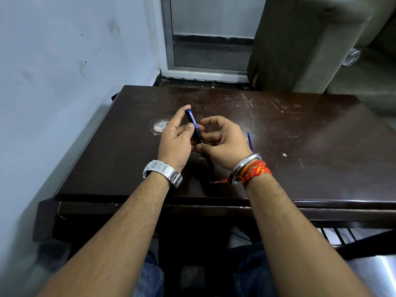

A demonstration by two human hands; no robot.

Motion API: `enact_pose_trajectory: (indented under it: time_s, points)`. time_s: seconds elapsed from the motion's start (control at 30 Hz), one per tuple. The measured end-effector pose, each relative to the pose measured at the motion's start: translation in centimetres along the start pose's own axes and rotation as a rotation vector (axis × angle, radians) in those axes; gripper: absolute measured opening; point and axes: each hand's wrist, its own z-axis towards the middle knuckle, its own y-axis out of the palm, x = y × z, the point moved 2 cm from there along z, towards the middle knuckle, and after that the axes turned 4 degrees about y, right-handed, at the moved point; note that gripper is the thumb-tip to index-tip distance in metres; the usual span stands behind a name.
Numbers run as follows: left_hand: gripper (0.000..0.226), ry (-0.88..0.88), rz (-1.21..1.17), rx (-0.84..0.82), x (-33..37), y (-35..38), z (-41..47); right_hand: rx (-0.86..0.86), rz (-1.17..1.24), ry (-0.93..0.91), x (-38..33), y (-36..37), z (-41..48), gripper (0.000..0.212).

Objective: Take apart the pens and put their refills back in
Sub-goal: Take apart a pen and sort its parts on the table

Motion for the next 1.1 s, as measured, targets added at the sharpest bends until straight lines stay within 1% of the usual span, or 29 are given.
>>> enact_pose_trajectory:
  time_s: [0.1,0.23,0.33,0.4,0.5,0.57,0.63,0.67,0.77,0.93,1.1]
  points:
    - [0.042,-0.005,0.038,-0.015,-0.1,-0.1,0.2,0.037,0.007,-0.002,0.1,0.4,0.0,0.052]
    - [0.043,-0.004,0.07,-0.013,-0.4,-0.3,0.2,0.107,-0.059,-0.028,0.6,1.0,0.2,0.049]
    - [0.045,-0.027,0.08,0.014,-0.9,-0.4,0.3,0.083,-0.161,-0.014,0.5,0.9,0.7,0.044]
    - [0.046,-0.007,0.185,0.024,-1.1,-0.4,0.2,0.088,-0.223,-0.002,0.5,0.6,0.9,0.039]
    - [0.045,0.062,0.385,0.137,-0.9,-0.8,-0.1,0.207,-0.247,0.078,0.6,0.2,1.0,0.031]
    - [0.038,0.076,0.504,0.205,-0.6,-1.1,-0.1,0.33,-0.38,0.158,0.9,-0.7,1.1,0.021]
    - [0.031,0.057,0.61,0.222,-0.3,-1.4,-0.2,0.42,-0.508,0.245,1.1,-1.9,1.1,0.008]
    - [0.028,0.042,0.647,0.223,-0.3,-1.6,-0.3,0.45,-0.536,0.292,1.3,-2.5,1.1,0.006]
    - [0.018,-0.012,0.699,0.218,-0.4,-1.9,-0.3,0.487,-0.574,0.397,1.9,-3.7,1.1,0.012]
    - [0.006,-0.075,0.807,0.219,-0.4,-2.1,-0.2,0.47,-0.591,0.493,2.7,-4.4,1.3,0.025]
    - [0.006,-0.12,0.852,0.2,-0.5,-2.2,-0.3,0.483,-0.588,0.493,2.8,-4.7,1.5,0.023]
